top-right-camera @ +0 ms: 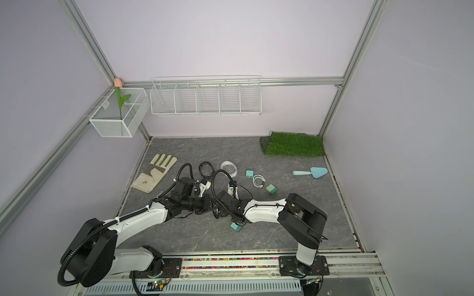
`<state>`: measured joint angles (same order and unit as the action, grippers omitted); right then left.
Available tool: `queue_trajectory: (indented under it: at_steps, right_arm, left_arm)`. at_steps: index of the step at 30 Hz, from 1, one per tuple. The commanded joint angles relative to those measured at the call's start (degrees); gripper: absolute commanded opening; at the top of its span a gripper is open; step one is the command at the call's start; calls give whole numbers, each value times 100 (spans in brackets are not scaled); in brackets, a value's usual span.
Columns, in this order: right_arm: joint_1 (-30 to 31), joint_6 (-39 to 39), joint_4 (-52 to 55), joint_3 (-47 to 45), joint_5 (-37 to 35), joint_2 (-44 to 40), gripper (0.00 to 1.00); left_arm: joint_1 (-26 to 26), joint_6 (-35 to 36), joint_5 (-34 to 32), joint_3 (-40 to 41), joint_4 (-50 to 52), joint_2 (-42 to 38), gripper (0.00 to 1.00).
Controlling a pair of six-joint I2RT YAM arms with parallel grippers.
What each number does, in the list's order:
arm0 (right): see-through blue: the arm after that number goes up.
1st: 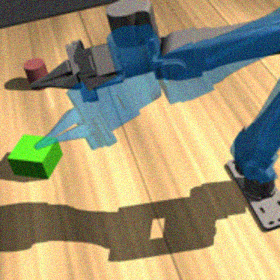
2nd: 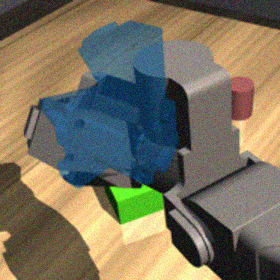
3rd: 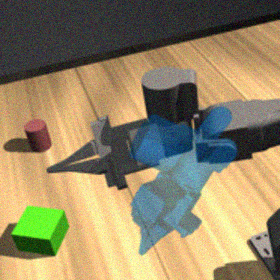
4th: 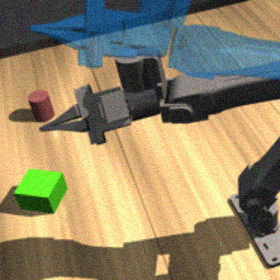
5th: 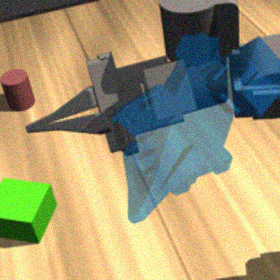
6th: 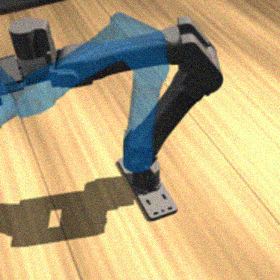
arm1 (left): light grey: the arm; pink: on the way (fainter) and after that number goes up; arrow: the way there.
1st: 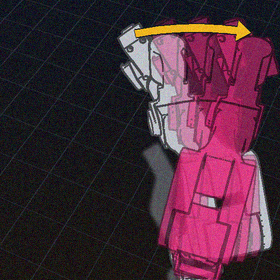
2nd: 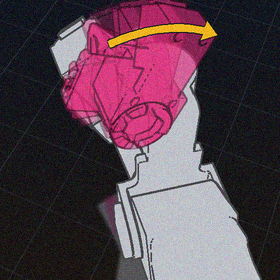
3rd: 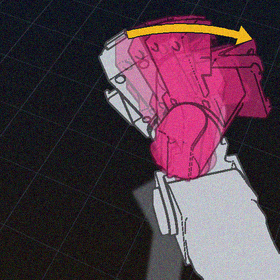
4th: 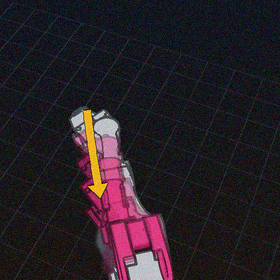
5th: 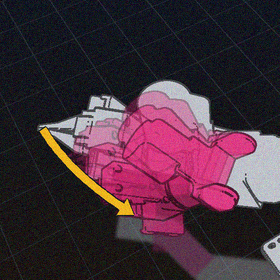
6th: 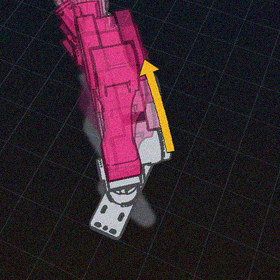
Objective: Pack away charging kits
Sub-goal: Place the charging cable in the storage bag.
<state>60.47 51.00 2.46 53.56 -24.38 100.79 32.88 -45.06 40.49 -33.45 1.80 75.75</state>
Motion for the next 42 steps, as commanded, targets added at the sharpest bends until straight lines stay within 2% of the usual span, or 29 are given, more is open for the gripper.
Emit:
queue_trajectory:
  at_steps: [1,8,16,21,29,38,42]
  right_arm:
    - [65,30,-295,-40,141,-259,24]
    - [122,-63,-340,-27,273,-354,28]
    - [131,21,-334,-83,321,-350,29]
    - [132,201,-67,11,244,-181,19]
    - [93,575,-245,-77,215,37,7]
    - [34,1069,-1216,-734,-275,-222,6]
    - [59,1203,-1292,-854,-548,-462,6]
  left_arm:
    - [-25,-149,306,49,-406,56,0]
    - [-280,-145,445,126,-429,150,0]
    - [-300,-144,523,170,-630,335,0]
    - [-300,-177,614,189,-820,496,0]
    - [-300,-267,777,236,-1127,577,0]
    - [-300,-296,851,260,-1170,439,0]
    - [-300,-390,981,319,-1443,579,0]
